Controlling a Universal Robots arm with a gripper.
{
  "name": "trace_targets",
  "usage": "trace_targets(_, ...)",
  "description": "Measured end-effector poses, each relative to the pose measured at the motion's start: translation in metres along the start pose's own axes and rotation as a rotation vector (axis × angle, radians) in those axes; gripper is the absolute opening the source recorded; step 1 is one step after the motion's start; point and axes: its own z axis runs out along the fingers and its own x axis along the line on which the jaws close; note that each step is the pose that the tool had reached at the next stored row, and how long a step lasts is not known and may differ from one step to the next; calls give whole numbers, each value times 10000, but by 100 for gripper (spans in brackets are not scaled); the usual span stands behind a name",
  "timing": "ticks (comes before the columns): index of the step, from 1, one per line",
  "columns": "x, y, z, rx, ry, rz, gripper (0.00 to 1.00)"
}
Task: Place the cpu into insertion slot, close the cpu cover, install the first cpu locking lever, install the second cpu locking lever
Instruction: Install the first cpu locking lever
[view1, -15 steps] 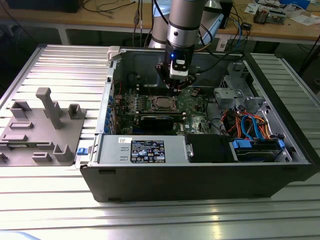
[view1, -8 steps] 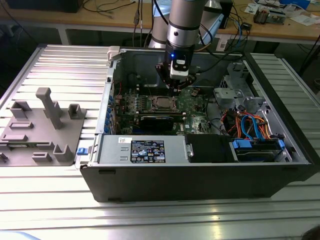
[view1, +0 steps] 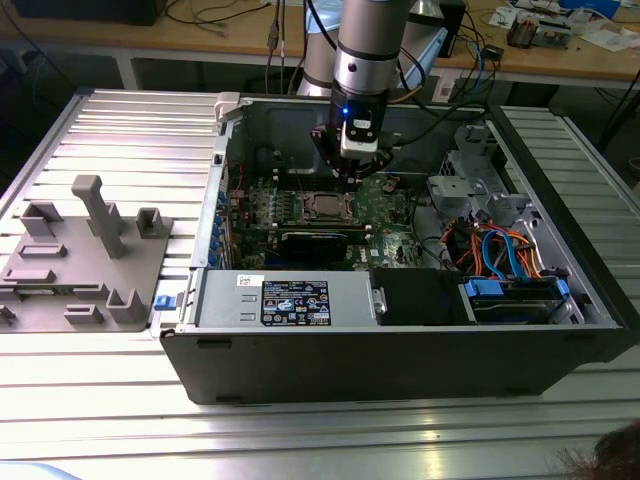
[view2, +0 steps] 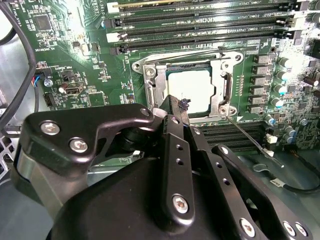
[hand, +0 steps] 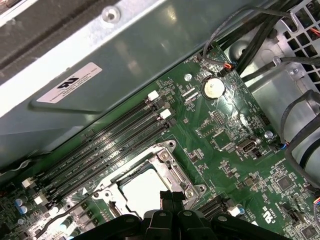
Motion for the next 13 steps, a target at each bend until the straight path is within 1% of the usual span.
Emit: trace_targets(13, 0, 0, 0, 0, -6, -170, 11)
